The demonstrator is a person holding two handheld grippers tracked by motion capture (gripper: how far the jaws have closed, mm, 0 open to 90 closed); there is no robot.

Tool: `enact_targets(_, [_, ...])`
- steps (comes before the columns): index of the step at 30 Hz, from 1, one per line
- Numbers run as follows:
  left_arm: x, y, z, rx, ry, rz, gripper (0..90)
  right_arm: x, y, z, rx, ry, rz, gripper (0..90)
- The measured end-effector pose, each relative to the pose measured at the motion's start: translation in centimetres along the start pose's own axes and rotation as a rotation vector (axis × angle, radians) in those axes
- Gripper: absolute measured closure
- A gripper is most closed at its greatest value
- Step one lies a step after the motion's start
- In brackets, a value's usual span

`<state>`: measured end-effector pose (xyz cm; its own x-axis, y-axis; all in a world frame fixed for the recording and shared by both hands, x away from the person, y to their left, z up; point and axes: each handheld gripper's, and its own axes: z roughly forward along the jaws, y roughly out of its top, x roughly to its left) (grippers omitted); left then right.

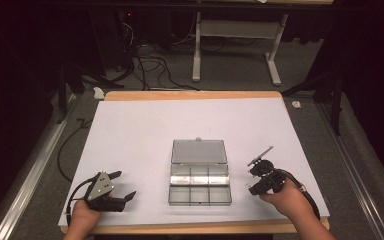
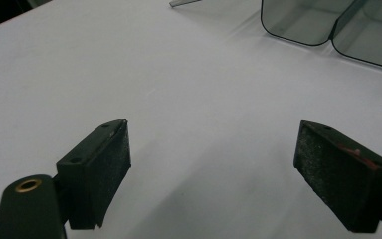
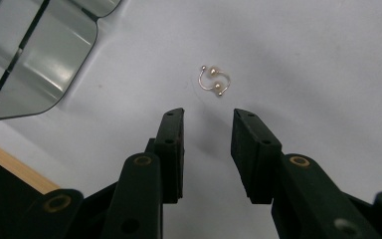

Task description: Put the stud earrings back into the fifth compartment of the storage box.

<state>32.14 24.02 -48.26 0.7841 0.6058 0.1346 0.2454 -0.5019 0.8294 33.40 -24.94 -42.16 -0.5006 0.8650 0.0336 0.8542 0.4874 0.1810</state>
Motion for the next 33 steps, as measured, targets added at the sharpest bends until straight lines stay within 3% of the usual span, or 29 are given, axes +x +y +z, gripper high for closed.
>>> enact_targets(18, [0.2, 0.0, -0.1, -0.001, -0.004, -0.009, 15.3, 0.2, 3.5, 1.6, 0.026, -0.035, -0.043, 71.8])
enact_targets(33, [0.0, 0.0, -0.1, -0.007, -0.005, 0.001, 15.3, -0.4, 3.5, 2.3, 0.033, -0.041, -0.042, 81.2])
